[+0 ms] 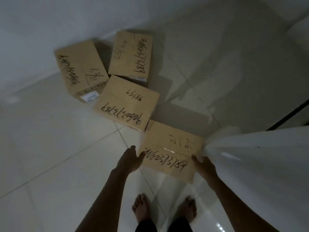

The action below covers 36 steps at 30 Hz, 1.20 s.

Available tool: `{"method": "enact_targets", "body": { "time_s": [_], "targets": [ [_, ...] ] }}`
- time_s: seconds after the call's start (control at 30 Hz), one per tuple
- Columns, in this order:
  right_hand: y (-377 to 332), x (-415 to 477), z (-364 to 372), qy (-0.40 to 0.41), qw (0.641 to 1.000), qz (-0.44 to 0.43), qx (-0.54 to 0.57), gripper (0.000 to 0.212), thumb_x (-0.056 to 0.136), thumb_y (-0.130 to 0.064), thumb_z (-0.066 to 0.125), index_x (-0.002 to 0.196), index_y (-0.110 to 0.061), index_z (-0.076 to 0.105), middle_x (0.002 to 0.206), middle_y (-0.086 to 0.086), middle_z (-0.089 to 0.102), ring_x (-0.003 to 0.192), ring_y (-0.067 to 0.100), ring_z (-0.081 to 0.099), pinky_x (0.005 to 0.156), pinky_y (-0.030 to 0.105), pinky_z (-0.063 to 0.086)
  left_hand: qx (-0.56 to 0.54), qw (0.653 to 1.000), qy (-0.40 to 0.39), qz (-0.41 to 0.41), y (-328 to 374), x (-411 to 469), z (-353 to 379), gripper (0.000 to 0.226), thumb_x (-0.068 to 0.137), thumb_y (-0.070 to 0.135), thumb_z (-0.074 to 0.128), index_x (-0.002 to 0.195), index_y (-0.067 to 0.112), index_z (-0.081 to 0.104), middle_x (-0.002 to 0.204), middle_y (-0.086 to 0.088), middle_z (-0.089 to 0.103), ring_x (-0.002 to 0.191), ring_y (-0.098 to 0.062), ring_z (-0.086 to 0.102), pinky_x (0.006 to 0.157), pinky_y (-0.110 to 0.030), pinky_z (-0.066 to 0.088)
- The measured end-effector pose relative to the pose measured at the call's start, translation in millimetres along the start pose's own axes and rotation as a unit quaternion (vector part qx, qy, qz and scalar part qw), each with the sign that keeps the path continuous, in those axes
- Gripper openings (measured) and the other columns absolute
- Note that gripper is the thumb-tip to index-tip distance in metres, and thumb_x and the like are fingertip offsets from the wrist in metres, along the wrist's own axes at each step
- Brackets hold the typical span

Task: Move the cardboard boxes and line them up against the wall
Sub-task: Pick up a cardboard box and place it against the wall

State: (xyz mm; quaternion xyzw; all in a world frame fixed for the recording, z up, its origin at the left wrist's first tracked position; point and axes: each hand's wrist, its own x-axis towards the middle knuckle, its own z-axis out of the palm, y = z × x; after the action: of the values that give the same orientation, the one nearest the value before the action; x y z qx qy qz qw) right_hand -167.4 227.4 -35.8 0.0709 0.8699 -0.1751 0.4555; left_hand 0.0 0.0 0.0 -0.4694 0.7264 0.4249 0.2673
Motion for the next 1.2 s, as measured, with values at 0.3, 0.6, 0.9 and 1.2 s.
{"method": "enact_targets", "body": {
  "time_s": [0.3,0.6,0.9,1.2],
  "targets": [
    [29.3,107.0,58.0,-0.001,0.963,0.099,0.252,0.088,0.06,-0.081,0.068,0.12,-0.018,0.058,0.114,0.013,0.067,0.105,0.033,0.063,0.097,0.051,0.052,-0.117,0.991,0.052,-0.045,-18.3,136.2,68.4,0.09,0.08,0.059,0.064,0.142,0.002,0.033,0.132,-0.016,0.055,0.111,-0.029,0.06,0.083,-0.033,0.05],
    [59.7,134.1,66.9,-0.078,0.935,0.022,0.346,0.088,0.064,-0.077,0.072,0.138,-0.033,0.056,0.128,0.006,0.07,0.114,0.033,0.066,0.096,0.057,0.053,-0.13,0.989,0.066,-0.019,-37.9,164.6,97.8,0.071,0.066,0.073,0.067,0.111,0.019,0.058,0.09,0.002,0.07,0.082,-0.017,0.069,0.078,-0.039,0.06],
    [46.3,35.6,27.0,-0.043,0.954,0.083,0.284,0.111,0.043,-0.094,0.067,0.133,-0.03,0.059,0.121,0.008,0.071,0.111,0.035,0.065,0.102,0.058,0.049,-0.179,0.98,0.076,-0.045,-28.1,48.4,51.3,0.054,0.07,0.067,0.069,0.102,0.024,0.059,0.077,0.009,0.068,0.076,-0.016,0.07,0.078,-0.037,0.059],
    [-91.6,-203.4,-60.9,-0.081,0.982,-0.048,0.163,0.085,0.056,-0.088,0.065,0.118,-0.028,0.065,0.107,0.006,0.075,0.101,0.031,0.07,0.095,0.056,0.055,-0.299,0.937,0.155,-0.089,-23.9,-176.4,-102.6,0.077,0.056,0.08,0.065,0.105,0.021,0.068,0.092,-0.003,0.075,0.089,-0.025,0.071,0.09,-0.044,0.056]
  ]
}}
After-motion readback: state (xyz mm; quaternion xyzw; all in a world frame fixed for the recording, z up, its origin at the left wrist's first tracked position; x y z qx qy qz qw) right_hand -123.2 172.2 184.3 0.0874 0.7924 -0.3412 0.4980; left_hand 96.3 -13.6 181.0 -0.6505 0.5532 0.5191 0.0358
